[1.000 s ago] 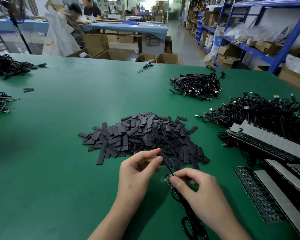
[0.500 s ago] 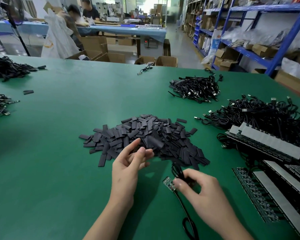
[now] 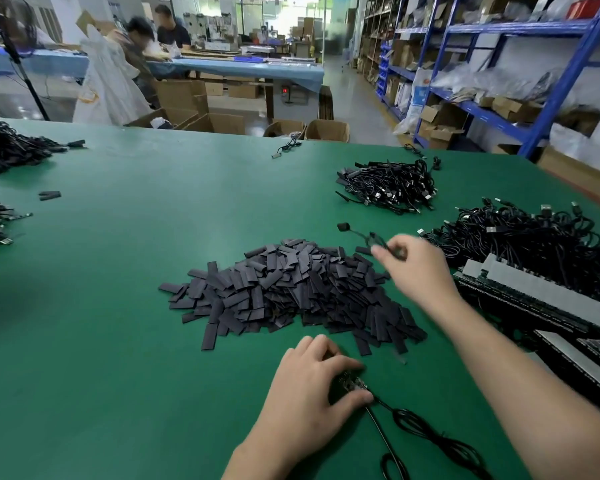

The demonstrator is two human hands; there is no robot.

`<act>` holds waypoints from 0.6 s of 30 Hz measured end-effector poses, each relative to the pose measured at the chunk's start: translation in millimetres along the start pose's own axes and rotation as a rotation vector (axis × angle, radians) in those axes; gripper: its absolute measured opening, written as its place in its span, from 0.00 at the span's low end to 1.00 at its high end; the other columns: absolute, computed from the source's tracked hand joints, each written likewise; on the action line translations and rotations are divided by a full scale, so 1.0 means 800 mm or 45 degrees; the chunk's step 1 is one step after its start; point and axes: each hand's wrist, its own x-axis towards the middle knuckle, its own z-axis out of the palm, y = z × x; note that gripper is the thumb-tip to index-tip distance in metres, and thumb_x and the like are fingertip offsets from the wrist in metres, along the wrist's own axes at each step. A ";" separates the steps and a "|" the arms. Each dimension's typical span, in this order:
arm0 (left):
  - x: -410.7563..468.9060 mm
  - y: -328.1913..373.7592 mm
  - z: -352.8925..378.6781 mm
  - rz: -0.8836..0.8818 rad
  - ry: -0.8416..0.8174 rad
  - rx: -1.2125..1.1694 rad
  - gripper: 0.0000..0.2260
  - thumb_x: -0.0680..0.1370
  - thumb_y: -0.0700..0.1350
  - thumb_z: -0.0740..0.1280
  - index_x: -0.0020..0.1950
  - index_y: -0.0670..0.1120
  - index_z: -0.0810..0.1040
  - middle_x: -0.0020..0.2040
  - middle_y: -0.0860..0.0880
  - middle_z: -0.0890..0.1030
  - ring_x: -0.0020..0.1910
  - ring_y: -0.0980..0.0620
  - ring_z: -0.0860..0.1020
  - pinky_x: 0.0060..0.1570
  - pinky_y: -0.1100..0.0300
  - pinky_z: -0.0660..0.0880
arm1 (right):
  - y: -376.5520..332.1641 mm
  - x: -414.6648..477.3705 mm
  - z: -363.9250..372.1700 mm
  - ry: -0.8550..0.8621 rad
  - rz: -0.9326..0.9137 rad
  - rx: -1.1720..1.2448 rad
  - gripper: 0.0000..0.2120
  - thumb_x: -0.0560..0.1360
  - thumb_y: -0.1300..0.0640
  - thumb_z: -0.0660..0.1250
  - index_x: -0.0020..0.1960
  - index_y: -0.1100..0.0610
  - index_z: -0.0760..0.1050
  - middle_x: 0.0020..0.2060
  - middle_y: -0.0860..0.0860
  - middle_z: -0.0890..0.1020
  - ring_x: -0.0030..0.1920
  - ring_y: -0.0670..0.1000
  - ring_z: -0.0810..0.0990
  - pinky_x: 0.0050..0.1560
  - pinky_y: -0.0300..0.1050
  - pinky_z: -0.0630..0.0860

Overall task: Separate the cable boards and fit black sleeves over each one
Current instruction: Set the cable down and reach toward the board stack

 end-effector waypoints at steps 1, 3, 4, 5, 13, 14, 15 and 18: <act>0.000 -0.001 0.000 0.005 -0.009 -0.004 0.26 0.75 0.73 0.59 0.68 0.63 0.77 0.54 0.62 0.68 0.58 0.61 0.65 0.58 0.64 0.63 | -0.010 0.029 -0.002 0.014 -0.008 0.016 0.15 0.79 0.43 0.69 0.54 0.56 0.81 0.43 0.49 0.83 0.37 0.51 0.79 0.42 0.50 0.80; -0.001 -0.002 -0.001 0.015 -0.025 -0.036 0.25 0.76 0.72 0.60 0.67 0.63 0.77 0.54 0.63 0.67 0.58 0.62 0.65 0.58 0.66 0.61 | -0.030 0.076 -0.010 0.030 -0.018 0.069 0.20 0.79 0.44 0.70 0.64 0.56 0.78 0.53 0.49 0.81 0.45 0.52 0.80 0.50 0.49 0.77; -0.001 -0.002 -0.001 0.018 -0.031 -0.054 0.23 0.76 0.71 0.60 0.67 0.63 0.78 0.54 0.64 0.67 0.58 0.62 0.65 0.58 0.68 0.60 | -0.038 0.094 -0.012 0.025 -0.020 0.105 0.23 0.79 0.44 0.71 0.70 0.55 0.74 0.56 0.51 0.79 0.51 0.54 0.81 0.54 0.50 0.76; -0.002 -0.003 -0.002 0.023 -0.037 -0.067 0.22 0.77 0.71 0.61 0.66 0.64 0.78 0.53 0.64 0.66 0.58 0.63 0.65 0.58 0.68 0.59 | -0.044 0.105 -0.013 0.027 -0.026 0.138 0.26 0.80 0.45 0.71 0.73 0.54 0.71 0.61 0.54 0.78 0.56 0.55 0.80 0.58 0.51 0.75; 0.000 -0.008 0.000 0.041 -0.052 -0.090 0.17 0.78 0.65 0.63 0.65 0.64 0.77 0.53 0.66 0.66 0.59 0.64 0.66 0.61 0.64 0.62 | 0.031 0.086 -0.006 -0.189 0.061 -0.520 0.20 0.83 0.55 0.65 0.74 0.58 0.71 0.74 0.59 0.71 0.60 0.60 0.80 0.61 0.53 0.77; 0.000 -0.008 0.001 0.041 -0.047 -0.090 0.17 0.78 0.65 0.63 0.65 0.64 0.78 0.53 0.66 0.66 0.58 0.64 0.66 0.60 0.65 0.62 | 0.039 0.083 -0.009 -0.248 0.088 -0.677 0.18 0.83 0.56 0.64 0.72 0.58 0.74 0.72 0.59 0.72 0.62 0.60 0.79 0.62 0.54 0.77; 0.000 -0.009 0.001 0.041 -0.042 -0.088 0.17 0.78 0.65 0.63 0.65 0.64 0.78 0.53 0.66 0.67 0.58 0.64 0.66 0.59 0.65 0.61 | 0.045 0.080 -0.011 -0.292 0.088 -0.820 0.15 0.83 0.56 0.64 0.67 0.58 0.77 0.69 0.58 0.74 0.62 0.60 0.78 0.64 0.54 0.76; 0.001 -0.009 0.003 0.044 -0.030 -0.081 0.18 0.77 0.67 0.62 0.64 0.64 0.79 0.54 0.66 0.68 0.58 0.65 0.67 0.59 0.65 0.63 | 0.057 0.072 -0.014 -0.387 0.070 -1.139 0.10 0.82 0.60 0.62 0.42 0.56 0.73 0.62 0.55 0.77 0.64 0.57 0.75 0.72 0.59 0.67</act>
